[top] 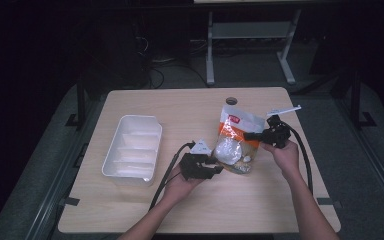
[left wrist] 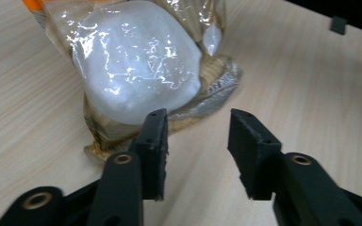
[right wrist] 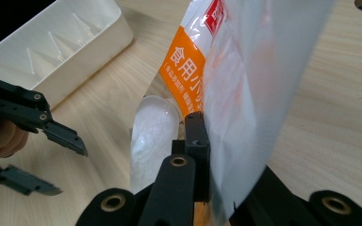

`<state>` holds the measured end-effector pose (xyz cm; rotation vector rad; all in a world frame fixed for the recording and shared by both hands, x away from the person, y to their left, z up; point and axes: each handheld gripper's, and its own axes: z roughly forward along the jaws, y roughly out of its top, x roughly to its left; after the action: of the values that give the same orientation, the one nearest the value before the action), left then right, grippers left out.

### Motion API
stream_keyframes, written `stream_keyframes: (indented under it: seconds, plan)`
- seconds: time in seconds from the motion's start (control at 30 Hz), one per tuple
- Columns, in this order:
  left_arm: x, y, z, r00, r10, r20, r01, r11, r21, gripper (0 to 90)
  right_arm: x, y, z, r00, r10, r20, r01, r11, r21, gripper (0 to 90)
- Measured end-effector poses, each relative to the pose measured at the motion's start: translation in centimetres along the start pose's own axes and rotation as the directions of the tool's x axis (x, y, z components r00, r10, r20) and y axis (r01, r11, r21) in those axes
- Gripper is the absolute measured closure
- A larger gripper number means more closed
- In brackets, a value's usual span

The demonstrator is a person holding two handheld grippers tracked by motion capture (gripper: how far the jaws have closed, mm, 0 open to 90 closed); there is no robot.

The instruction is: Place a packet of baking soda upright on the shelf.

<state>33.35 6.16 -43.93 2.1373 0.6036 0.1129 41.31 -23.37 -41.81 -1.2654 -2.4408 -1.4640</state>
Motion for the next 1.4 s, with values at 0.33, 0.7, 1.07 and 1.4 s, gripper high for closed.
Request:
stream_keyframes:
  seconds: [0.33, 0.7, 1.07, 1.4]
  plan:
    - [-1.9, -0.8, -2.7, 0.9988, 0.049, 0.0, -0.049, 0.9985, -0.025, 42.8, 1.9, 1.1, -1.2, 0.9984, -0.055, -0.015, 0.055, 0.998, -0.003, 89.6]
    - [-3.9, -2.4, -4.9, 0.9954, 0.096, 0.001, -0.096, 0.9944, -0.043, 30.8, 5.3, 2.9, -2.2, 0.9862, -0.165, -0.013, 0.165, 0.986, 0.037, 89.7]
    - [-4.6, -4.0, -6.1, 0.9942, 0.105, 0.021, -0.104, 0.9939, -0.035, 25.9, 7.5, 4.9, -3.2, 0.9777, -0.209, -0.013, 0.21, 0.977, 0.023, 89.8]
    - [-5.1, -5.4, -7.1, 0.9922, 0.12, 0.034, -0.118, 0.992, -0.044, 24.2, 9.2, 7.4, -2.1, 0.9705, -0.234, -0.056, 0.236, 0.972, 0.016, 89.8]
